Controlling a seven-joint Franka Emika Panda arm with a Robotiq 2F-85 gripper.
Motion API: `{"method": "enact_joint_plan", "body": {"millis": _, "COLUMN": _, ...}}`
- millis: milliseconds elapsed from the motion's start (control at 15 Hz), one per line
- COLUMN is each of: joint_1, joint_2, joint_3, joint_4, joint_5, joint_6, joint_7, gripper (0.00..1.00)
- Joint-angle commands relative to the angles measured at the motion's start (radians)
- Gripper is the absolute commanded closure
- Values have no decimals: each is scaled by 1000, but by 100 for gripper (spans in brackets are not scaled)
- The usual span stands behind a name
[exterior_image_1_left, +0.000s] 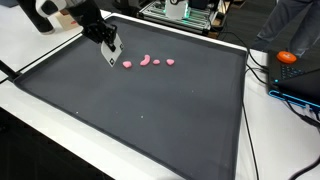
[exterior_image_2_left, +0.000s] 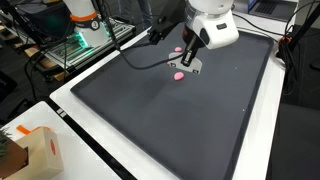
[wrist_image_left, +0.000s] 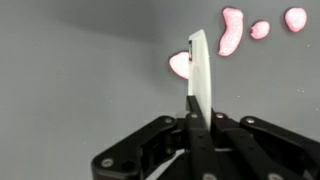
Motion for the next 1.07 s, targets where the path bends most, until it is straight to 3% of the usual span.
{"method": "enact_joint_plan", "body": {"millis": 0, "joint_1": -44, "joint_2": -7, "joint_3": 2, "joint_4": -40, "joint_5": 61, "joint_6": 9, "joint_7": -97, "gripper": 99}}
{"method": "enact_joint_plan", "body": {"millis": 467, "joint_1": -88, "joint_2": 8, "joint_3": 1, "joint_4": -70, "joint_5": 102, "joint_6": 17, "joint_7": -220, "gripper": 99}}
{"method": "enact_joint_plan", "body": {"millis": 1000, "joint_1": -84, "joint_2": 15, "joint_3": -5, "joint_4": -98, "joint_5": 89, "joint_6": 32, "joint_7": -258, "gripper": 99}}
